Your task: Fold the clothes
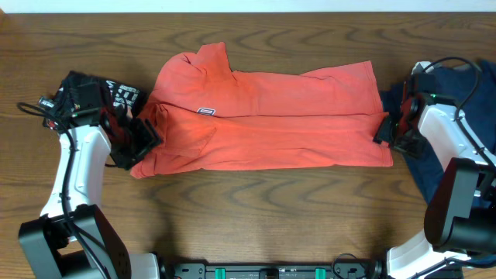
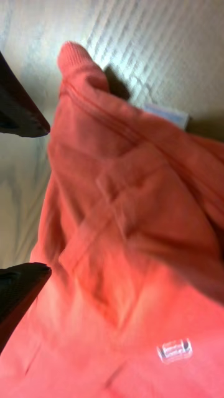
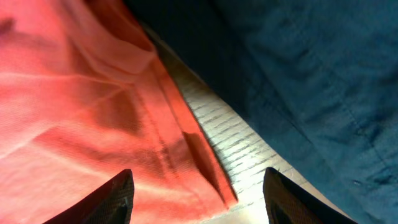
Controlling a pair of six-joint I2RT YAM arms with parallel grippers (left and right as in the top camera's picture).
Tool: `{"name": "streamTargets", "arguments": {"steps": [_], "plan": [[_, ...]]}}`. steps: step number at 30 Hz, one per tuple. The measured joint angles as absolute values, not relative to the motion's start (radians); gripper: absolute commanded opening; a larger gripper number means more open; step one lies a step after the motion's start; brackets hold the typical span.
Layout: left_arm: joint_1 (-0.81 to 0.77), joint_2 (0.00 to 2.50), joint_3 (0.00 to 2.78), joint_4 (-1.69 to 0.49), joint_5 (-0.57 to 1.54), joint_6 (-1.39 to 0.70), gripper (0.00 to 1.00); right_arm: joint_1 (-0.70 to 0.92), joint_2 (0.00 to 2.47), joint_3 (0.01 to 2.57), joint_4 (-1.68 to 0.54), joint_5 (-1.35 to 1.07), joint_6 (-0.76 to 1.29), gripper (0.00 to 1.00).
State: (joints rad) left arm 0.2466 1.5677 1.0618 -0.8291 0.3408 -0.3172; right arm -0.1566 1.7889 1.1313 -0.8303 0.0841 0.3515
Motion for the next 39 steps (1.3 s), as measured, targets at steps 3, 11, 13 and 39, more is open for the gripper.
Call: {"name": "streamTargets", "arguments": {"steps": [3,11,13,39], "plan": [[0.244,1.568,0.997,-0.772,0.313,-0.321,0.66,-0.157,1.789,1.069,-0.770,0.084,0.351,0.61],[0.241,1.569,0.816,-0.568,0.288,-0.379,0.34,-0.157,1.766,0.966,-0.636,-0.004,0.308,0.18],[0.241,1.569,0.787,-0.534,0.284,-0.387,0.31,-0.157,1.761,0.960,-0.644,-0.020,0.307,0.10],[0.385,1.537,0.731,-0.834,0.157,-0.513,0.06,-0.156,1.769,0.922,-1.012,0.259,0.479,0.11]]}}
